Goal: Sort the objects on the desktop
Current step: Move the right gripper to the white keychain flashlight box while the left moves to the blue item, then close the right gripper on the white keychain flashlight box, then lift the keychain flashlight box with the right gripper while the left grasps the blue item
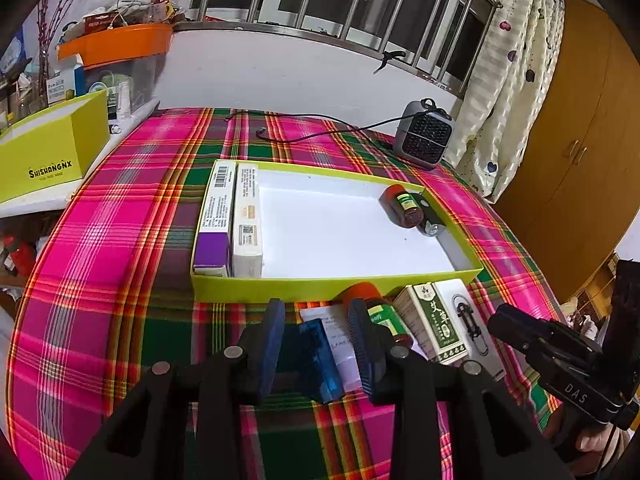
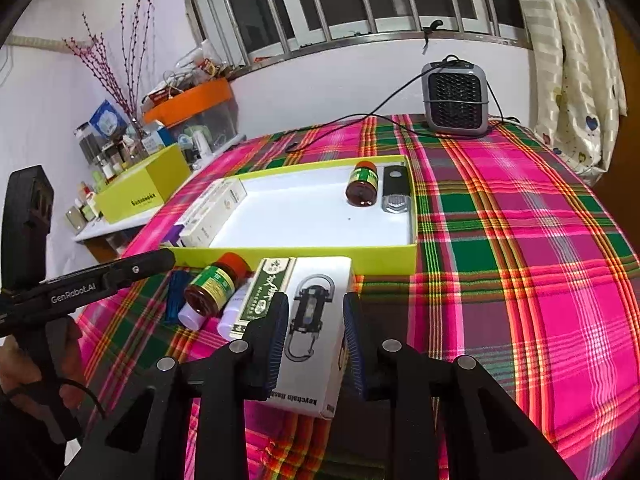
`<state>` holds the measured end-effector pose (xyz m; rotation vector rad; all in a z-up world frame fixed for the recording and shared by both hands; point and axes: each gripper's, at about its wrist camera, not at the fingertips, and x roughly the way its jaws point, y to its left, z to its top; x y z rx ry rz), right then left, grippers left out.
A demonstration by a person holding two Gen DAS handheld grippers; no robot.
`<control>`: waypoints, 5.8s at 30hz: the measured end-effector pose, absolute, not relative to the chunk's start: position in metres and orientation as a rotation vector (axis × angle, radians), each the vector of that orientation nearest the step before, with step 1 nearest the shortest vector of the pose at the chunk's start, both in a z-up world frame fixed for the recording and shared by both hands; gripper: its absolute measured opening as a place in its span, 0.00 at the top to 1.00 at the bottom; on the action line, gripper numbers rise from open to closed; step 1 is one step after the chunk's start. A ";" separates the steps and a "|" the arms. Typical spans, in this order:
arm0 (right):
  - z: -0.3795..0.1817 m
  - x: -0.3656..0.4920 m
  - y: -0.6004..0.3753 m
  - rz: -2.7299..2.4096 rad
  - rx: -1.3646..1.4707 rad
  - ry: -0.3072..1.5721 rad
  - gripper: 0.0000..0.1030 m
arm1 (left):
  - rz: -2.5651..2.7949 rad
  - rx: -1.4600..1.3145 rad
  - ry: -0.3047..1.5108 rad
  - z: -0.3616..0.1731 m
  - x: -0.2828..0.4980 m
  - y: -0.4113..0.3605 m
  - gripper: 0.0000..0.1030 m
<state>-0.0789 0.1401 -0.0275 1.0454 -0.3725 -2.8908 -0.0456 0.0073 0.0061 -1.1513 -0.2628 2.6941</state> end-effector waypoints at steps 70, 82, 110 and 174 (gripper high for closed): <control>-0.031 -0.062 0.105 -2.949 1.016 -0.210 0.79 | 2.686 -1.232 -0.266 -0.021 -0.042 0.009 0.67; -0.033 -0.062 0.101 -2.918 1.041 -0.148 0.70 | 2.665 -1.258 -0.268 -0.025 -0.042 0.011 0.67; -0.041 -0.059 0.090 -3.031 1.187 0.083 0.54 | 2.641 -1.261 -0.272 -0.028 -0.046 0.013 0.67; -0.043 -0.072 0.132 -2.917 1.196 -0.250 0.57 | 2.654 -1.183 -0.191 -0.017 -0.036 0.003 0.84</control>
